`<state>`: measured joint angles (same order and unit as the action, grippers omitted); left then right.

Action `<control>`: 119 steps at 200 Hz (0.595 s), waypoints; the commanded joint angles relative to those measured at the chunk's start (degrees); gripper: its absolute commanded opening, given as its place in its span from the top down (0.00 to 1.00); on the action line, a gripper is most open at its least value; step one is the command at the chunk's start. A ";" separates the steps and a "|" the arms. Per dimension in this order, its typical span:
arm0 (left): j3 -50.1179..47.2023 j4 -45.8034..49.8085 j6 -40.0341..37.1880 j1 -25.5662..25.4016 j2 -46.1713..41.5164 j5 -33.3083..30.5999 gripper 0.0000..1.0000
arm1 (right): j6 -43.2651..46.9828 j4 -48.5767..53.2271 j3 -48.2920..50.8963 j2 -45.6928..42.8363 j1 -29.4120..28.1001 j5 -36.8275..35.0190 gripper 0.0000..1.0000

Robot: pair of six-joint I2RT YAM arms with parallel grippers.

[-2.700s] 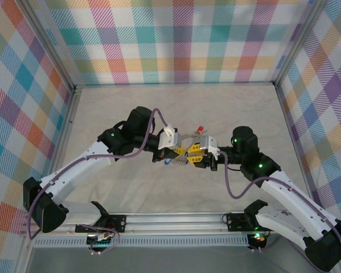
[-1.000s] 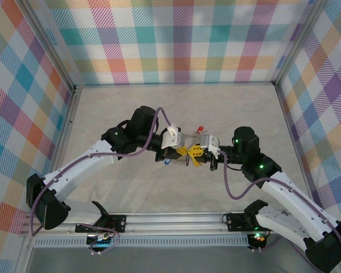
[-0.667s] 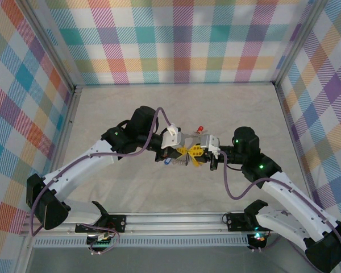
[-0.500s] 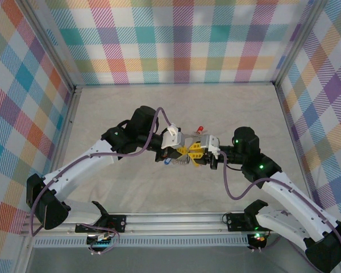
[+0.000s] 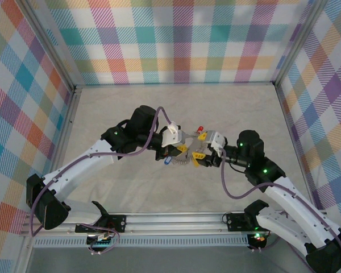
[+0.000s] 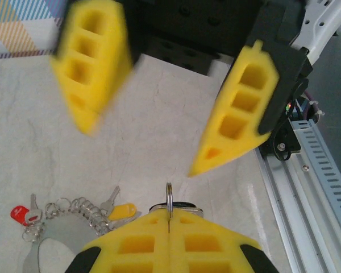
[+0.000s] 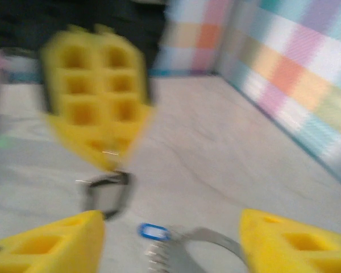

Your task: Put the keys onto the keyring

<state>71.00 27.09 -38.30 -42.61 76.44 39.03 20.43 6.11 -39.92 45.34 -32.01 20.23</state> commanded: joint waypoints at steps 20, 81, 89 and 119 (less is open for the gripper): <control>-2.22 2.02 2.61 3.23 -3.95 -0.60 1.00 | -26.52 12.71 -7.60 6.44 2.75 -37.63 0.06; -10.68 3.40 7.95 6.92 -8.36 -10.02 1.00 | -41.34 26.01 -13.45 22.48 12.61 -12.71 0.29; -12.33 2.17 9.39 7.25 -9.56 -13.06 1.00 | -41.10 26.68 -13.89 25.02 13.91 -9.34 0.39; -17.70 -1.02 11.67 9.82 -13.27 -17.11 1.00 | -38.89 29.81 -17.06 36.13 14.76 -0.30 0.55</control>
<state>56.23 28.36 -29.80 -34.87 66.63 26.15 -17.52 31.11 -54.00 75.70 -17.37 8.21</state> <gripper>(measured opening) 0.050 0.465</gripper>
